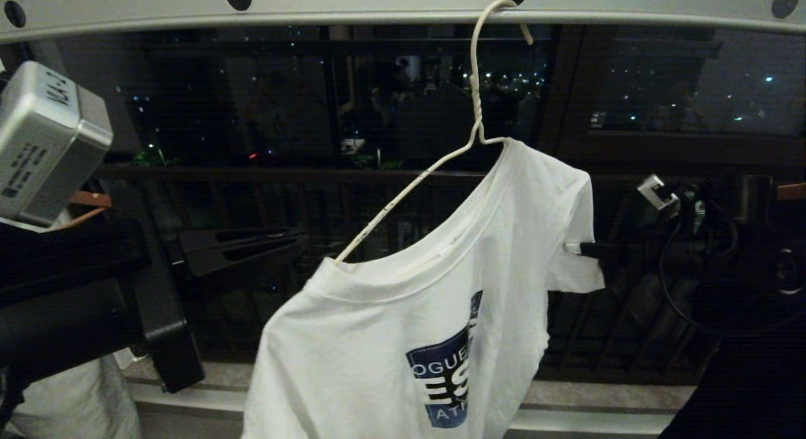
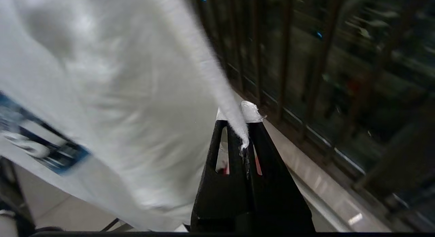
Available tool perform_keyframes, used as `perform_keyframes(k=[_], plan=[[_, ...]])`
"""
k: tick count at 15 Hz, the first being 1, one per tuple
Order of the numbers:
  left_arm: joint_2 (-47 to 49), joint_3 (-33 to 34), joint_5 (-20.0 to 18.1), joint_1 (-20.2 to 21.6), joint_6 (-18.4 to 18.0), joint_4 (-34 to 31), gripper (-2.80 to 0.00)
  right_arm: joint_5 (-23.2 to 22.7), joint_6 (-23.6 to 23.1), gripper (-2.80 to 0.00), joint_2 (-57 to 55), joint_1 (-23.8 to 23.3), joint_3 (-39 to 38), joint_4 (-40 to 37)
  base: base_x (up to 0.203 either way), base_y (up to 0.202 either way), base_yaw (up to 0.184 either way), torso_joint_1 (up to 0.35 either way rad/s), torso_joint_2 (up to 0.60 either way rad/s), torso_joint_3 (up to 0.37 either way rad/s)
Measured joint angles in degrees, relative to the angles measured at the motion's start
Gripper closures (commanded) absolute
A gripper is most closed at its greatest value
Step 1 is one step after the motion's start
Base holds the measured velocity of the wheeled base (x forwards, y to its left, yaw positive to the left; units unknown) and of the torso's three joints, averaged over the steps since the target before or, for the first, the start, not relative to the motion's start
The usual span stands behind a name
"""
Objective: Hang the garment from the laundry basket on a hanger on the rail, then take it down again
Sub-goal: Take the clothes off the clothes rack
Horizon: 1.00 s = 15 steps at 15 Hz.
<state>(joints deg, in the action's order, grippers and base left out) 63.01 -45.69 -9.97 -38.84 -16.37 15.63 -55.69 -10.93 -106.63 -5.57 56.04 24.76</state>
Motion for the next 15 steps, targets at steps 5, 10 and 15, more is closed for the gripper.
perform_keyframes(k=[5, 10, 15], plan=[[-0.2, 0.1, -0.1, -0.1, 0.0, 0.0, 0.00, 7.2, -3.0, 0.00, -3.8, 1.5, 0.4, 0.0, 0.000, 0.000, 0.000, 0.000, 0.00, 0.000], [-0.5, 0.1, 0.0, -0.1, 0.0, 0.0, 0.00, 11.1, -8.5, 0.00, -8.2, 2.5, 0.3, -0.1, 0.000, 0.000, 0.000, 0.000, 0.00, 0.000], [-0.8, 0.1, 0.0, -0.1, 0.0, 0.0, 0.00, 19.0, -16.6, 0.00, -9.6, 2.7, -0.5, -1.9, 0.000, 0.000, 0.000, 0.000, 0.00, 0.000]])
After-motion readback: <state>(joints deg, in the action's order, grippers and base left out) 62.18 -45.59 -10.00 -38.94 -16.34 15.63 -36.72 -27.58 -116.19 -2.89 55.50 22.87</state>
